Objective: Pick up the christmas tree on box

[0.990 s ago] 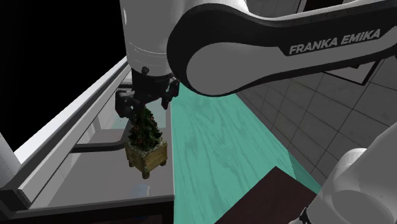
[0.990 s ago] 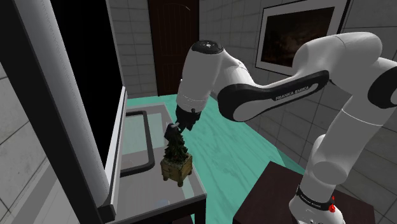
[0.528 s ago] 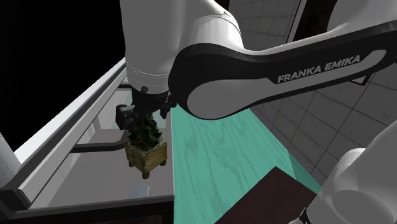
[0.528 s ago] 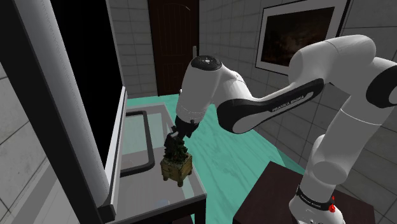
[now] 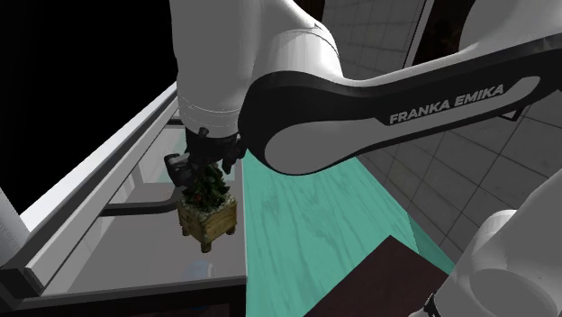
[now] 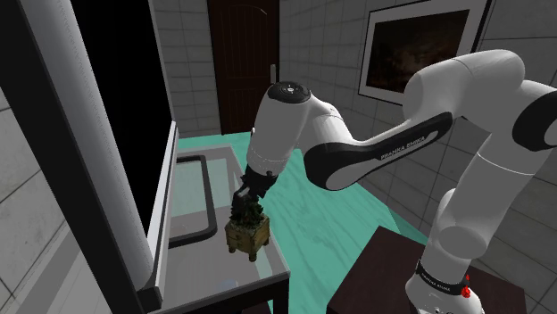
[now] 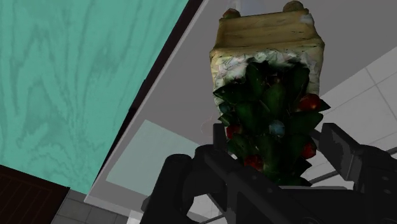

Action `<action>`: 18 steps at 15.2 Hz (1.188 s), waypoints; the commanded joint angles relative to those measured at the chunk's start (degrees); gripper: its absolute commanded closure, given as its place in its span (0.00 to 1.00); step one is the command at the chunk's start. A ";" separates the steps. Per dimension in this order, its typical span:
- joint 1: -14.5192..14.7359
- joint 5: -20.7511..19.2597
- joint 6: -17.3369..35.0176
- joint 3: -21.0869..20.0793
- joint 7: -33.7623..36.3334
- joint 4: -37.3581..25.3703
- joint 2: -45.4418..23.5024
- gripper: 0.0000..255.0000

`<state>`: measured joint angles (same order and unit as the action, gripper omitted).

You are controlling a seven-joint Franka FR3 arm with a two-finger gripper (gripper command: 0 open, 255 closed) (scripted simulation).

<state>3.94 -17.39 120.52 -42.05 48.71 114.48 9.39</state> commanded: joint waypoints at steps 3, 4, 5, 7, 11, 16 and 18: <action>-0.03 -0.01 0.03 0.00 0.03 0.10 -0.13 1.00; 0.02 0.06 0.00 -0.01 0.04 0.17 -0.02 1.00; 0.04 0.29 -0.68 0.06 -0.30 -0.48 0.10 1.00; 0.07 0.67 -2.06 0.18 -0.93 -1.82 0.28 1.00; 0.09 1.24 -4.86 0.35 -2.07 -4.67 0.46 1.00; 0.05 1.61 -8.47 0.40 -3.27 -8.54 0.32 1.00; 0.02 1.66 -9.94 0.38 -3.68 -10.20 0.15 1.00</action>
<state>4.01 -15.56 111.32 -41.59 45.14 105.37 9.85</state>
